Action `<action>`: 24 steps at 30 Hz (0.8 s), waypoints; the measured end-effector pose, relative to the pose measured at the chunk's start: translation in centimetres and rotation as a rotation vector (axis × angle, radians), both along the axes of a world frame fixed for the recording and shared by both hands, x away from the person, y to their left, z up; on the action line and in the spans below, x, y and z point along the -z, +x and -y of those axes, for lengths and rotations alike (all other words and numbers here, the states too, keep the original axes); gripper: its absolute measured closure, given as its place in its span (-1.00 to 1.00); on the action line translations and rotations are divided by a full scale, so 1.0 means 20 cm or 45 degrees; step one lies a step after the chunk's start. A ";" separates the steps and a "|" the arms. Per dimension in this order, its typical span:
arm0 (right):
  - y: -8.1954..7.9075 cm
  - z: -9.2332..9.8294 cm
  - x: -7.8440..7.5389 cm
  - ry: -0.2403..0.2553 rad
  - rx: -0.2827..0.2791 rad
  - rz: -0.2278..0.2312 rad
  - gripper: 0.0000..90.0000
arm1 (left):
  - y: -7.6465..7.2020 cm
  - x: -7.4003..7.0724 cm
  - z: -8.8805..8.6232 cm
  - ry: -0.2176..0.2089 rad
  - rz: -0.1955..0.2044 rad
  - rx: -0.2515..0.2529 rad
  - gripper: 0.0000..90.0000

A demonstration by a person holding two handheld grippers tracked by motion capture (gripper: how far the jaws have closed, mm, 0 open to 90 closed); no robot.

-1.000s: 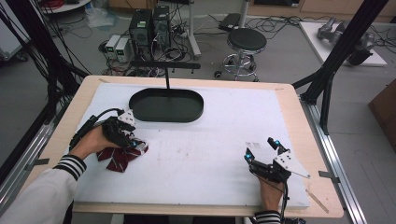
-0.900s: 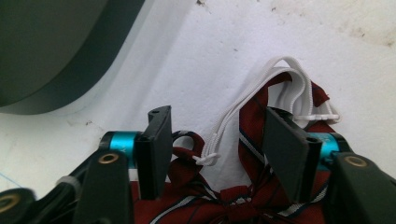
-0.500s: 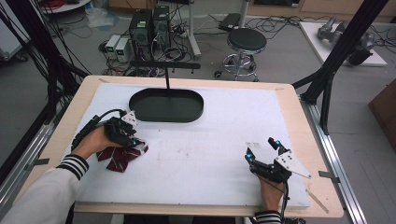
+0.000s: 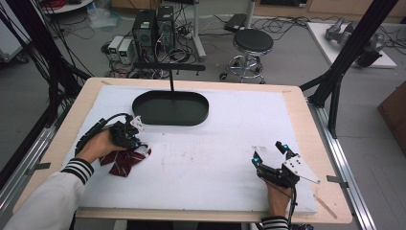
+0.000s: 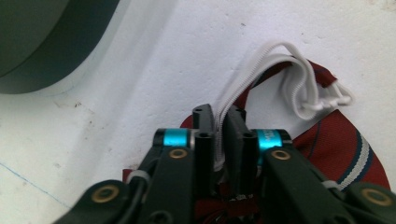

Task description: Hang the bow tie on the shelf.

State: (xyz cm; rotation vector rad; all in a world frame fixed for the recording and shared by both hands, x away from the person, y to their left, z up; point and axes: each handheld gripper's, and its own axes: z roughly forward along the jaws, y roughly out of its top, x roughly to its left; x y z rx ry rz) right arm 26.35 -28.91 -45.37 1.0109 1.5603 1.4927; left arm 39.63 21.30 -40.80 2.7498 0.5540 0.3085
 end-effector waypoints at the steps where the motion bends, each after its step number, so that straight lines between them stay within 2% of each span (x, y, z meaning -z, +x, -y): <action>1: 0.00 0.00 0.00 0.001 0.000 0.001 -0.80 | 0.00 0.00 0.00 0.005 0.005 -0.001 0.88; 10: 0.00 0.00 0.00 0.000 -0.001 0.002 -0.80 | -0.01 -0.01 0.00 -0.018 0.009 -0.018 0.89; 13: 0.00 0.00 0.00 0.000 0.001 0.003 -0.80 | -0.01 -0.01 -0.01 -0.078 0.023 -0.052 0.89; 15: 0.00 0.00 0.00 0.002 0.000 -0.001 -0.80 | -0.01 -0.02 -0.02 -0.091 0.034 -0.060 0.89; 19: 0.00 0.00 0.00 0.001 0.002 -0.002 -0.80 | 0.00 -0.07 -0.04 -0.181 0.101 -0.110 0.89; 20: 0.00 0.00 0.00 0.001 0.001 -0.001 -0.80 | 0.00 -0.11 -0.05 -0.219 0.128 -0.127 0.89; 21: 0.00 0.00 0.00 0.001 0.001 -0.001 -0.80 | 0.00 -0.11 -0.05 -0.219 0.128 -0.127 0.89; 22: 0.00 0.00 0.00 0.000 0.002 -0.002 -0.80 | 0.00 -0.12 -0.05 -0.243 0.140 -0.133 0.89; 23: 0.00 0.00 0.00 0.004 0.001 -0.006 -0.80 | 0.00 -0.15 -0.06 -0.284 0.171 -0.150 0.89; 24: 0.00 0.00 0.00 0.004 0.001 -0.006 -0.80 | 0.00 -0.15 -0.06 -0.284 0.171 -0.150 0.89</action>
